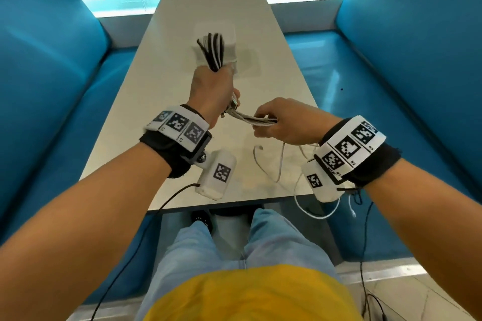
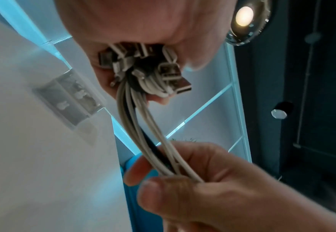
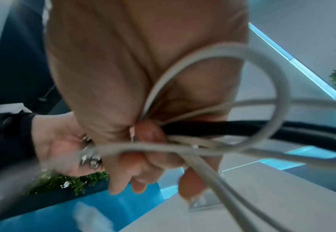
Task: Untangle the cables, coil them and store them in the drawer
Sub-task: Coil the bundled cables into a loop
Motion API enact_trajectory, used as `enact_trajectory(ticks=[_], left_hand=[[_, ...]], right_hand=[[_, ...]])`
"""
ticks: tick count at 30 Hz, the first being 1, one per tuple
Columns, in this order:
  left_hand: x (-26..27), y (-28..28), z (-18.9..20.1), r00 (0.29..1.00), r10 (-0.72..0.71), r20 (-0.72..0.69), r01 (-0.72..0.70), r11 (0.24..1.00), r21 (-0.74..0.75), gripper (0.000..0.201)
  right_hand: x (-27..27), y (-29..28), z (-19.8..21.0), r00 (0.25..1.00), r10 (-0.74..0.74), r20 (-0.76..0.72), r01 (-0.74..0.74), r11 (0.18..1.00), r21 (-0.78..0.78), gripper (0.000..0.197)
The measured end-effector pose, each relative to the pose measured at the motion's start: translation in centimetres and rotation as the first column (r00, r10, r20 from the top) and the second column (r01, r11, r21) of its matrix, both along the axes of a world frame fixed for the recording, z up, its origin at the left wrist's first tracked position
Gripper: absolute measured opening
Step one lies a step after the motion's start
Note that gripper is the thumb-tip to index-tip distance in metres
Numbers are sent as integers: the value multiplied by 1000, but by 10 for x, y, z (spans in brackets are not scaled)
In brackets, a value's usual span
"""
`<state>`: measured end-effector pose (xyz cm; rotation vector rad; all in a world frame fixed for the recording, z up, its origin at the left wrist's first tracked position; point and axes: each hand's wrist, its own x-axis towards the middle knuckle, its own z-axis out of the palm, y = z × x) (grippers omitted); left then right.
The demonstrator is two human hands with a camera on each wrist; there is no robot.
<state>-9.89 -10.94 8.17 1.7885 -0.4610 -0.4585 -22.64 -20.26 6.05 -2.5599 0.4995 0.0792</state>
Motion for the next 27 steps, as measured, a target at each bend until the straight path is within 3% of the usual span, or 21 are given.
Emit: enact_trajectory(ticks=[4,7,12,16,19,22,24,27], left_hand=[[2,4,-3,986,-83,142,59,985,163,30],[3,7,-2,940,-241,241,149,927,344,32],[0,11,-4,855,-466,228,298,800,520,39],[-1,11,-7,855,-512,81,405,758,511,60],[0,11,-6,820,-572,-31,497,683,536,71],[3,10,-9,765,-634,-111,578,602,551,97],[2,11,-11,733,-655,-187,650,592,477,93],[0,14,-11,673,-697,-249,735,590,334,65]], right_hand=[[-2,3,10,1000,25,9,-25,1000,12,16],[-4,3,16,999,49,1,-49,993,104,19],[-2,-2,18,994,-3,107,-18,982,187,14],[-3,-3,17,981,-73,178,23,963,269,18],[-4,-4,14,972,-124,200,50,940,338,16],[-2,-3,14,975,-129,182,62,941,334,15],[0,-3,14,981,-111,159,54,943,327,19],[4,-5,13,984,-126,128,79,944,320,11]])
